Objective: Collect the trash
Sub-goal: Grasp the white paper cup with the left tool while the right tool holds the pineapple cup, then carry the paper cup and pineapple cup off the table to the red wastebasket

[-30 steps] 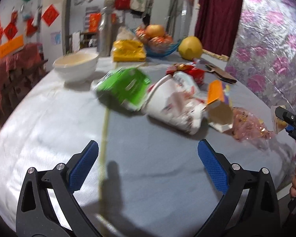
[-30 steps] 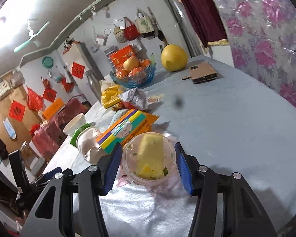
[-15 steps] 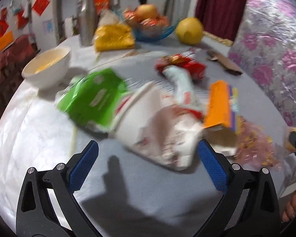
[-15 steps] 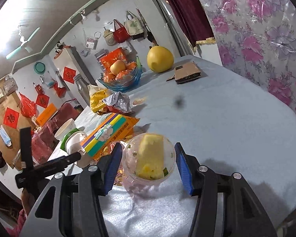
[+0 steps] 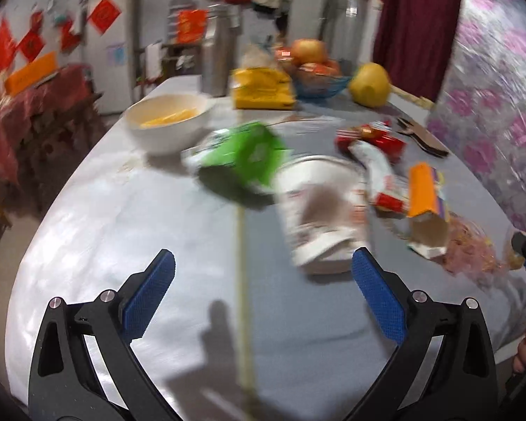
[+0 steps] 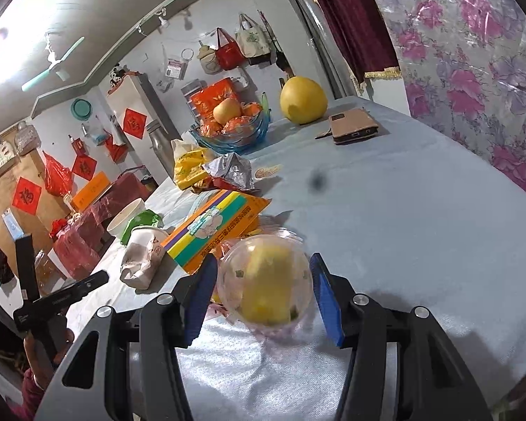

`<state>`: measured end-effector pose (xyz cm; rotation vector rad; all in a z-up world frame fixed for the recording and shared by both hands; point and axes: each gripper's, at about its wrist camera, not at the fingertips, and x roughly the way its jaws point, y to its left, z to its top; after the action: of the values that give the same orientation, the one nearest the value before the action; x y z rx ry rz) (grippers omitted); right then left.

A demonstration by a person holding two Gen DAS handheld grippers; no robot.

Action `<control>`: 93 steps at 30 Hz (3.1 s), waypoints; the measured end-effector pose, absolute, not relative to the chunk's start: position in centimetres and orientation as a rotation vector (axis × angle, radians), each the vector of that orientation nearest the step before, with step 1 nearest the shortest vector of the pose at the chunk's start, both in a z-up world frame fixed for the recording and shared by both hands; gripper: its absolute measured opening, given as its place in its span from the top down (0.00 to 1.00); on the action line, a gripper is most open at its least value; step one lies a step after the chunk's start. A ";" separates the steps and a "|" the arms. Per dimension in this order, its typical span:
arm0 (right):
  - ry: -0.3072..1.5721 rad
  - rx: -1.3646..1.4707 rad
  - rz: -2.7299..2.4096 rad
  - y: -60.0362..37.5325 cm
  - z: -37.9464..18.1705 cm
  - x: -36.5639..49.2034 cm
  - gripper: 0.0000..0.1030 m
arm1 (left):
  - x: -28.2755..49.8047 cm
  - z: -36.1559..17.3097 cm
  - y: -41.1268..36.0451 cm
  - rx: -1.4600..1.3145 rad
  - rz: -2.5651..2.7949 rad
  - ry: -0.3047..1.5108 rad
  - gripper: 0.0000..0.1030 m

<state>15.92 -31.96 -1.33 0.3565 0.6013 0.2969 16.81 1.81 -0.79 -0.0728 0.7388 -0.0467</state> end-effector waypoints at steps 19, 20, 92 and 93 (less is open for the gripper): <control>0.627 0.285 0.368 -30.6 -2.8 13.0 0.37 | 22.9 -2.4 -1.3 -0.081 -0.103 0.864 0.14; 0.628 0.274 0.370 -30.2 -2.9 12.8 0.37 | 22.9 -2.3 -1.4 -0.076 -0.103 0.858 0.17; 0.295 0.255 0.158 -38.8 3.5 -6.2 0.46 | 5.4 2.6 -10.7 0.012 -0.408 0.620 0.33; 0.291 0.248 0.145 -39.4 3.6 -6.9 0.46 | 4.9 2.6 -11.6 0.018 -0.433 0.622 0.33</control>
<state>-6.90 -39.40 3.64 0.2478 0.2910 0.1450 4.89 -11.61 2.64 0.0179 0.6219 -0.4328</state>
